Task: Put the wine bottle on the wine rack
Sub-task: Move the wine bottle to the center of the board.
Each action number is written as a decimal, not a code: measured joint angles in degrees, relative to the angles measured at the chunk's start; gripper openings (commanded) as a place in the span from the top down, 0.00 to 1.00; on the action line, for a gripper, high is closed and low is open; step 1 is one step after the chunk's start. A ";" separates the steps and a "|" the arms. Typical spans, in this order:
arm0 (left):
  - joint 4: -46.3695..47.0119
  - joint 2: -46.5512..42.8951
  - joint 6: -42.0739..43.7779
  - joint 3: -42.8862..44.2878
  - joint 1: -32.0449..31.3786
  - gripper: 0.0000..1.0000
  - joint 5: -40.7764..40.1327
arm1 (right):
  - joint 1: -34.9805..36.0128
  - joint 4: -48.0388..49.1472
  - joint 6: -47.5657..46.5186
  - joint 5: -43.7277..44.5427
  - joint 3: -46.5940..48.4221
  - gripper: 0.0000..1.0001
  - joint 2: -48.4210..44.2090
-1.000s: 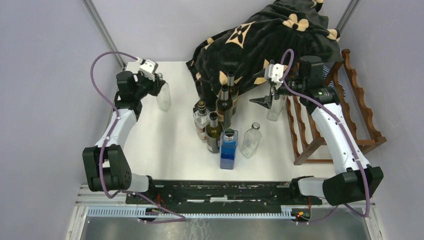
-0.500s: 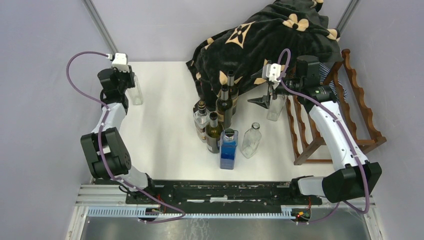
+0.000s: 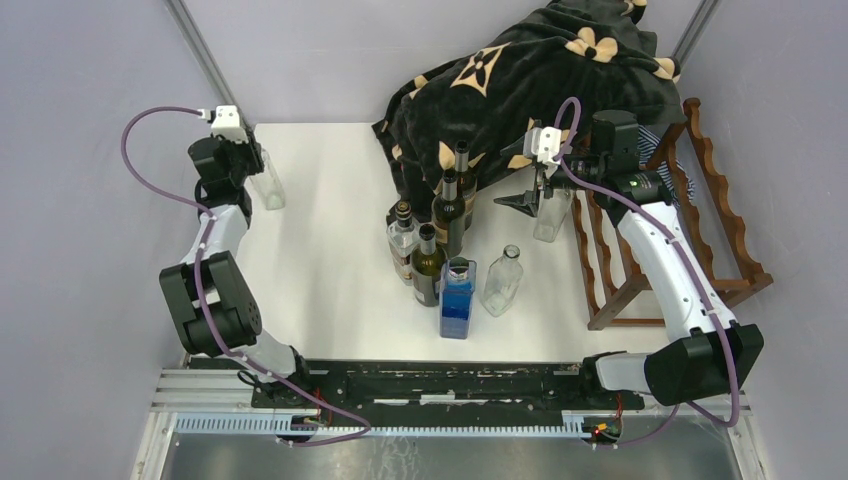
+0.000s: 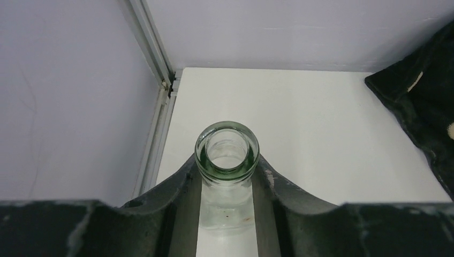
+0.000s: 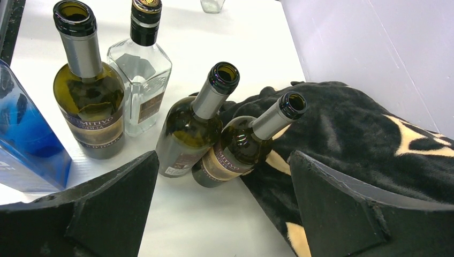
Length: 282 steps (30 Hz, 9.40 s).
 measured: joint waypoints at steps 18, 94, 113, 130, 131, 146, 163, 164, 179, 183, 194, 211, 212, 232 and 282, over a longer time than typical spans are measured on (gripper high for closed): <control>-13.46 -8.57 -8.11 3.17 0.70 0.13 -5.77 | 0.39 0.02 0.22 -0.07 -0.02 0.02 0.00; -0.09 -24.28 -4.04 -20.17 -37.64 0.67 35.67 | 1.14 -0.52 17.18 -0.35 -3.13 0.06 -6.45; -14.99 -28.68 -0.26 -15.89 -32.87 0.98 17.79 | 1.14 -1.51 16.26 -1.36 -3.76 0.05 -6.58; 9.40 -8.26 -5.22 -9.66 -16.50 0.98 -0.81 | 1.14 -0.42 16.94 -1.88 -5.09 0.05 -6.80; 9.44 -7.41 -5.29 -8.87 -16.20 0.98 -1.79 | 1.14 -0.37 16.96 -1.95 -5.14 0.05 -6.80; 5.05 -3.30 -4.68 -1.79 -15.06 0.26 -9.62 | 1.14 -0.04 16.90 -2.14 -5.27 0.05 -6.78; -13.40 -22.64 -15.17 1.64 -14.95 0.04 0.57 | 1.49 -14.08 0.00 -2.84 -2.69 0.02 -6.80; -13.90 -24.33 -16.98 1.33 -14.93 0.04 4.00 | 1.77 -16.46 -2.60 -3.08 -1.70 0.02 -6.80; -7.82 -42.64 -13.22 -22.01 -38.84 0.07 37.00 | 3.76 -30.58 -18.01 -3.54 0.00 0.02 -8.81; -6.25 -41.70 -10.19 -22.80 -42.14 0.07 34.88 | 3.76 -32.35 -20.00 -4.13 -0.59 0.02 -9.60; -1.66 -34.93 -8.79 -24.81 -49.92 0.16 29.53 | 3.78 -33.05 -21.11 -5.42 -2.75 0.02 -10.03; -3.06 -31.19 -6.40 -23.06 -52.46 0.98 22.53 | 4.02 -33.00 -21.00 -6.10 -2.84 0.02 -10.03; -5.18 -31.89 -5.66 -22.56 -52.46 0.98 21.70 | 4.02 -33.00 -21.00 -6.10 -2.84 0.02 -10.03; -5.99 -23.06 -3.39 -14.45 -26.67 0.98 1.44 | 4.04 -30.51 -19.43 -6.25 -5.20 0.02 -10.08; -4.76 -43.80 -8.70 -22.43 -48.13 0.08 35.30 | 4.87 -26.95 -13.46 0.90 -7.69 0.02 -10.45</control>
